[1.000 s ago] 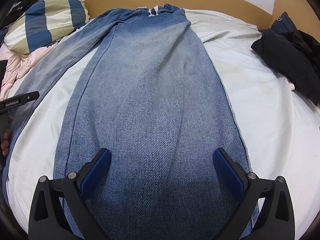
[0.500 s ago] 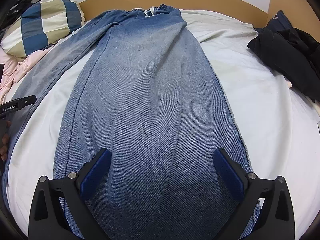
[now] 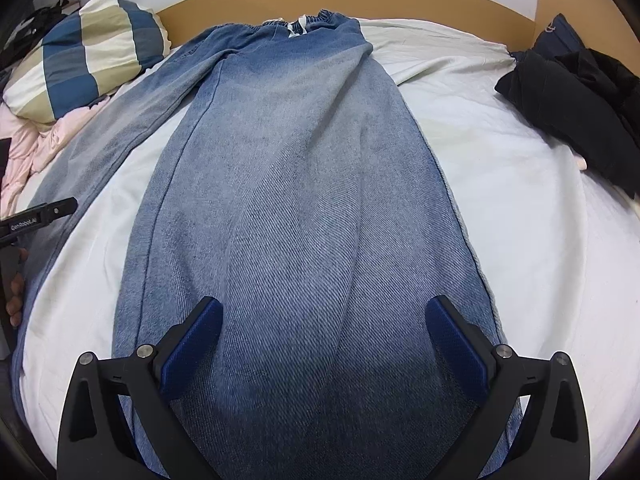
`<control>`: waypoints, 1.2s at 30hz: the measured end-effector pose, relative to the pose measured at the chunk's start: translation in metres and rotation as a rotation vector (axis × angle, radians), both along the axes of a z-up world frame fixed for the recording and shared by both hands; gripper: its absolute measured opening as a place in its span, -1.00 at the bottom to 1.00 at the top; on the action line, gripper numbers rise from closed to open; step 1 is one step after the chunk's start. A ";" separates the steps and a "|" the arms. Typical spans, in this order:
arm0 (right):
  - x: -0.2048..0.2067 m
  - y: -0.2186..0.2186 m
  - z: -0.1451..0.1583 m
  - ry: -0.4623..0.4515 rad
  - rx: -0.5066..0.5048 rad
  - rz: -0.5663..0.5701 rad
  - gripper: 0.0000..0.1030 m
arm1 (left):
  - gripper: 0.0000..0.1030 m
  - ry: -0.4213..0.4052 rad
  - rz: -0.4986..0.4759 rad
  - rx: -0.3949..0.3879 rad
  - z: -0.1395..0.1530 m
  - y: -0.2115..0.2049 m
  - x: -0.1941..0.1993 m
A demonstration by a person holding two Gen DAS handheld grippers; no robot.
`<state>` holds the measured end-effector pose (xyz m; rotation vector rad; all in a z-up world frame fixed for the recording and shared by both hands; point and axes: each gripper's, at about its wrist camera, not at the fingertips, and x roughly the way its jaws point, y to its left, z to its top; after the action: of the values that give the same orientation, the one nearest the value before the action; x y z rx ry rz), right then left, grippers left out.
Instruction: Fold clothes
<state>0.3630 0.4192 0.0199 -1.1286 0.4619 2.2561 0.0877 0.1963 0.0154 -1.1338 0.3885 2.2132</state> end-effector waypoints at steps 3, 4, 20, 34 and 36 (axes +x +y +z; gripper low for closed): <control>0.034 -0.004 0.008 0.036 0.008 -0.051 1.00 | 1.00 0.001 0.000 -0.004 0.001 0.000 0.000; 0.047 -0.006 0.010 0.040 0.017 -0.066 1.00 | 1.00 0.001 0.000 -0.005 0.001 0.000 0.000; 0.119 -0.004 0.011 -0.019 0.026 -0.080 0.19 | 1.00 0.003 0.004 -0.007 0.001 0.000 0.000; 0.099 0.011 0.001 0.027 0.051 -0.047 0.18 | 1.00 0.004 0.005 -0.010 0.001 -0.001 0.000; 0.098 0.012 0.001 0.026 0.052 -0.046 0.20 | 1.00 0.004 0.005 -0.010 0.001 -0.001 0.000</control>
<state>0.4606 0.4310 0.0209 -1.0530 0.4334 2.2327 0.0872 0.1955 0.0165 -1.1369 0.3997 2.2207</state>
